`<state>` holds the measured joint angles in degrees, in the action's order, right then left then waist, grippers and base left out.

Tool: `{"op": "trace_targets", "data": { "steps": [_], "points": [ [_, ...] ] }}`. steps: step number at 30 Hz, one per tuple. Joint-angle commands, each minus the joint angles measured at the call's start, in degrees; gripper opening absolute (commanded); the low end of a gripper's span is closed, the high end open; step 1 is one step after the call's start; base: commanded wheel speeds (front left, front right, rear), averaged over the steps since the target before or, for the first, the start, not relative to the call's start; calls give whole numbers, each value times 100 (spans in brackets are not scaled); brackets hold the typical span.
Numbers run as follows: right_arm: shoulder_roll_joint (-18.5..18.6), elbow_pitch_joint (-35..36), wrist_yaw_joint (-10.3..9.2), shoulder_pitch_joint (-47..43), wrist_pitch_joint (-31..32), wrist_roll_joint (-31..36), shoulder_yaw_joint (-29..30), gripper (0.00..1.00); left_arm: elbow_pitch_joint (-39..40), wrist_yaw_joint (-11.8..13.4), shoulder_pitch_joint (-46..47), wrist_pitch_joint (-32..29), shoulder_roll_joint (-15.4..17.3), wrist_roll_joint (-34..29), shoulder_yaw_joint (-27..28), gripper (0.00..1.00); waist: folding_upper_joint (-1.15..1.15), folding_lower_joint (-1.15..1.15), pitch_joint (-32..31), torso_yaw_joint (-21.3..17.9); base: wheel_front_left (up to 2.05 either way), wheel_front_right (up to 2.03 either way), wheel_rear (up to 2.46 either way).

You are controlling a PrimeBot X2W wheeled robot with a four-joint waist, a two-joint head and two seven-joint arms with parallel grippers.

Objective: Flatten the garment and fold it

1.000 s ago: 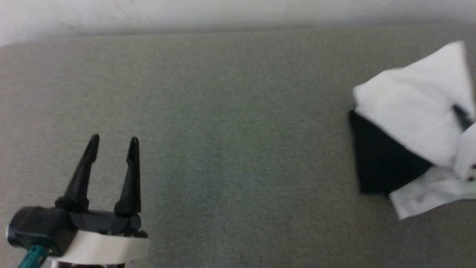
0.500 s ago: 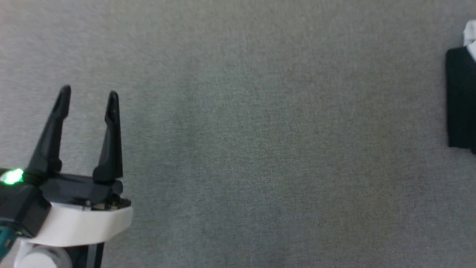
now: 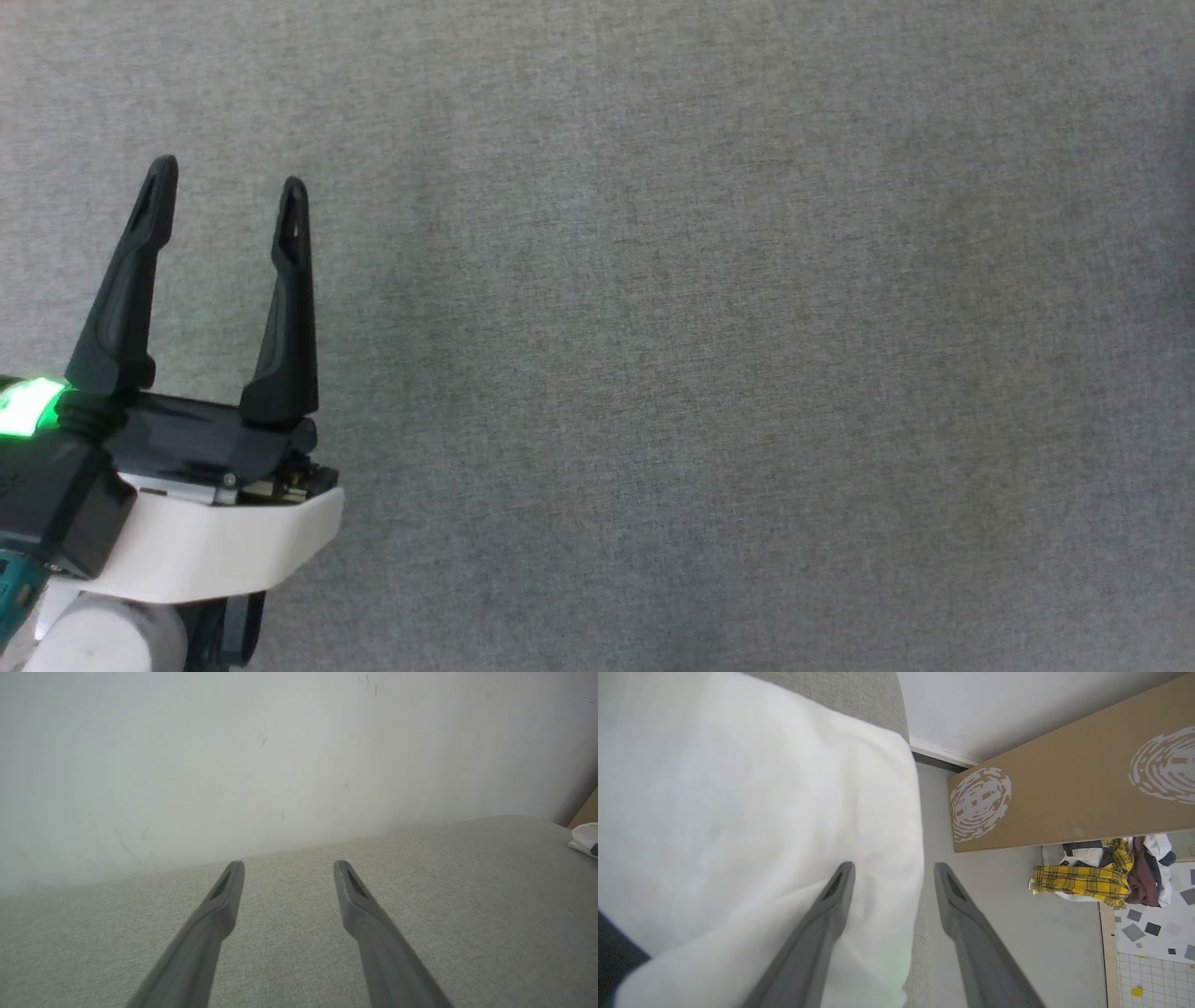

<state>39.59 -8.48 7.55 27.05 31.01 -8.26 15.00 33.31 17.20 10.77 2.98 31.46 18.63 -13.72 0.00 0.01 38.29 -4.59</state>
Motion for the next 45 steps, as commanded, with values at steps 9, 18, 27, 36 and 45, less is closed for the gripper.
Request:
{"op": "trace_targets", "data": {
  "steps": [9, 18, 27, 36, 45],
  "points": [
    [-142, -337, -6, -77, -562, -5, 203, 100, -166, 143, 33, 185, -203, -26, -18, 100, 0, -1, -276, -27, 0, 0, 0],
    [-1431, 392, -6, -1018, -1762, -106, 592, 100, -548, 201, -315, 568, -456, 65, -176, 100, 0, -1, -1233, 124, 0, 0, 0],
    [-2848, 1595, -6, -2046, -2354, 266, -377, 100, -918, 353, -770, 676, -573, -99, -443, 100, 0, -1, -2368, 306, 0, 0, 0],
    [-3362, 2408, -6, -2645, -2465, 491, -563, 100, -1018, 512, -1241, 585, -545, -208, -597, 100, 0, -1, -3221, 594, 0, 0, 0],
    [-3621, 2826, -6, -3383, -2846, 708, -494, 100, -1201, 463, -1807, 917, -672, 80, -633, 100, 0, -1, -3686, 823, 0, 0, 0]
  ]
}}
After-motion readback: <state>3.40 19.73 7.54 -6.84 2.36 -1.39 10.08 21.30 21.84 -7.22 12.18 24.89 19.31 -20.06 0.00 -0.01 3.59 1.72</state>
